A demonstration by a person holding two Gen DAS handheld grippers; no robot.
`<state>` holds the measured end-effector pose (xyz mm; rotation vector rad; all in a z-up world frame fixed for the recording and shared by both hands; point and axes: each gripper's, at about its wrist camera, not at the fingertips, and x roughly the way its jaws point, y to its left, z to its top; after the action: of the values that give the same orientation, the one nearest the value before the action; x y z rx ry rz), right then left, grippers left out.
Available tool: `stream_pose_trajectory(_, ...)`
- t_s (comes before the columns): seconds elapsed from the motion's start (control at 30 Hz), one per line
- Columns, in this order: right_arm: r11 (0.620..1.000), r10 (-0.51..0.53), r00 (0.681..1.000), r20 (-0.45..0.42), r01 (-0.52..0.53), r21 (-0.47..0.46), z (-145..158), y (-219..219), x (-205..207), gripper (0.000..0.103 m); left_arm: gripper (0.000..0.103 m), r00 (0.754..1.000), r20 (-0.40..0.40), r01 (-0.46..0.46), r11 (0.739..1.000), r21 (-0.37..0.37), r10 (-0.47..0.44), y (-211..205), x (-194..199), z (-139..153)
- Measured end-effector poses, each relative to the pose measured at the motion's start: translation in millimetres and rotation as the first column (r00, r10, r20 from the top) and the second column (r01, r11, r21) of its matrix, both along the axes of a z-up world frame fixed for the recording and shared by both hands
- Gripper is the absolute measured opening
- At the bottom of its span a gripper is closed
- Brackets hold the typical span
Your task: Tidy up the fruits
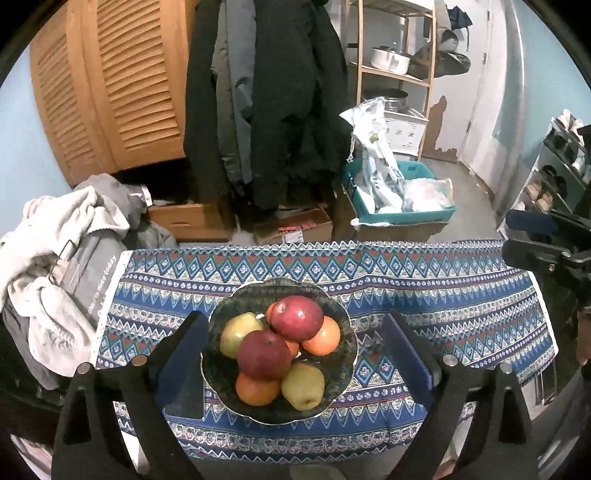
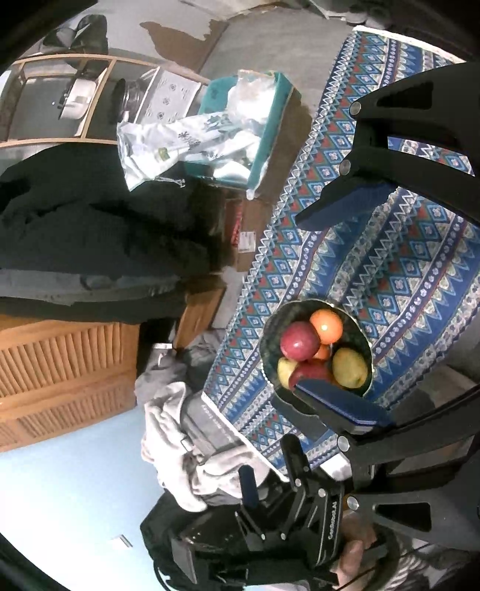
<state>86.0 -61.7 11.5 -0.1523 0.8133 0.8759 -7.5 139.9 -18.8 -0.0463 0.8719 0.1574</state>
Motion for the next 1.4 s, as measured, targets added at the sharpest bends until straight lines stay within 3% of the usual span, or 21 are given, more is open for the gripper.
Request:
stream_pose_trajectory(0.5, 1.0, 0.006, 1.0, 0.004, -0.006, -0.008, -2, 0, -2, 0.082, 0.101, 1.0, 0.008, -0.016, 0.998, 0.06, 0.016, -8, -1, 2)
stream_pose_trajectory(1.4, 1.0, 0.023, 1.0, -0.013, -0.024, -0.018, -7, 3, -8, 0.082, 0.101, 1.0, -0.015, -0.015, 0.997, 0.074, 0.016, -15, -1, -1)
